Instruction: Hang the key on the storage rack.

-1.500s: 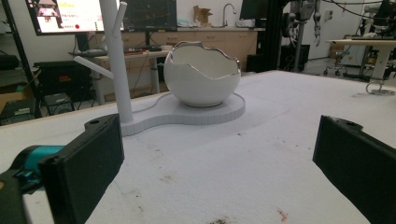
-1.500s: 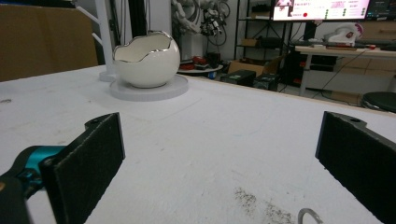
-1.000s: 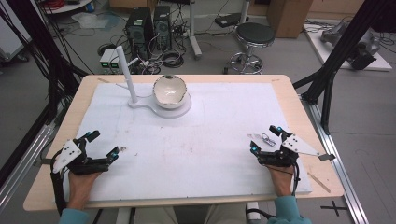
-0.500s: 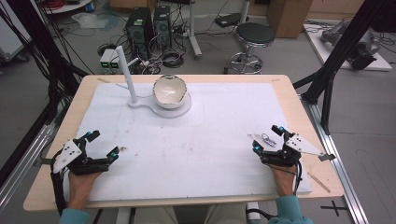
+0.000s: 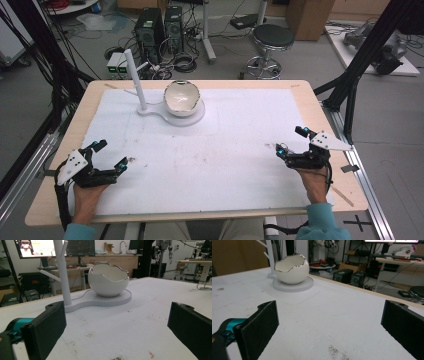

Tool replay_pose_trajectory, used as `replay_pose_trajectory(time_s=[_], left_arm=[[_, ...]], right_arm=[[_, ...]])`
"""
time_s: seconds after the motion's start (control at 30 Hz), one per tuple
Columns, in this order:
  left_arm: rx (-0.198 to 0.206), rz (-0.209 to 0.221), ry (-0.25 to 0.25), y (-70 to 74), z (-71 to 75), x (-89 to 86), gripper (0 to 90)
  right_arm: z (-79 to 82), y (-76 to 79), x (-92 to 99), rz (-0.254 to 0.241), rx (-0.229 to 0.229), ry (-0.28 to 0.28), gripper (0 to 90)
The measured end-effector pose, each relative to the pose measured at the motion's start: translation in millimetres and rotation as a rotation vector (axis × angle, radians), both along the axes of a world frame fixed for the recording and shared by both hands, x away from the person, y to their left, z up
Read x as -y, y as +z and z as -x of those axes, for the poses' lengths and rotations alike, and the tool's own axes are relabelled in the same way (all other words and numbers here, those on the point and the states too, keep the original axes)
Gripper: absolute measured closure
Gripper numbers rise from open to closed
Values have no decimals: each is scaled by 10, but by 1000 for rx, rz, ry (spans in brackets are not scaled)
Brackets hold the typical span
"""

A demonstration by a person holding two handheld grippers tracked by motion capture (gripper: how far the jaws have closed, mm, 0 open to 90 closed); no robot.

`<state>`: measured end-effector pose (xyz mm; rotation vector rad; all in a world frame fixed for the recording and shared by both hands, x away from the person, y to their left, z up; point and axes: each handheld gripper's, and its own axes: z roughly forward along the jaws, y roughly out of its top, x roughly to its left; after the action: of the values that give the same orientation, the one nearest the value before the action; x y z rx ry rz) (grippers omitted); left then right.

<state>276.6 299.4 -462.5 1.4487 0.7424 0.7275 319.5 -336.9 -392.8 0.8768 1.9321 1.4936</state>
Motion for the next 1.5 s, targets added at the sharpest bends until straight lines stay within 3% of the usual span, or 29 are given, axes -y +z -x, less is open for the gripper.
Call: replay_pose_trajectory(time_s=[0.1,0.13,0.2,0.33,0.4,0.47,0.5,0.57,0.6,0.67,0.7,0.73,0.77,1.2,1.5], left_arm=[[-1,2,0,0,-1,-1,24],[-1,1,1,0,-1,-1,24],[0,0,-1,0,-1,-1,24],[-2,2,-1,0,-1,-2,24],[-1,0,-2,0,-1,-2,24],[-1,3,-2,0,-1,0,24],[-2,2,-2,0,-2,0,24],[-1,1,-1,0,-1,1,24],[-1,1,0,0,-1,2,24],[-1,1,0,0,-1,1,24],[-1,0,1,0,-1,2,24],[-2,-1,2,1,0,2,24],[-2,-3,0,0,1,2,24],[-3,-4,-1,1,1,3,24],[-3,-5,-2,1,1,2,24]], right_arm=[[-47,76,12,19,-21,17,6],[-94,147,18,52,-34,26,6],[-106,171,19,59,-50,27,6],[-226,280,13,144,-117,64,6],[-251,289,14,160,-126,73,6],[-321,315,17,209,-190,106,6],[-321,315,17,209,-190,106,6],[-357,327,17,241,-223,122,6],[-404,336,15,282,-251,152,14],[-421,340,15,302,-261,160,14],[-454,341,21,326,-298,182,15],[-454,341,21,326,-298,182,15],[-486,342,34,357,-326,188,15],[-654,345,99,461,-428,216,55],[-745,247,107,491,-485,198,63]])
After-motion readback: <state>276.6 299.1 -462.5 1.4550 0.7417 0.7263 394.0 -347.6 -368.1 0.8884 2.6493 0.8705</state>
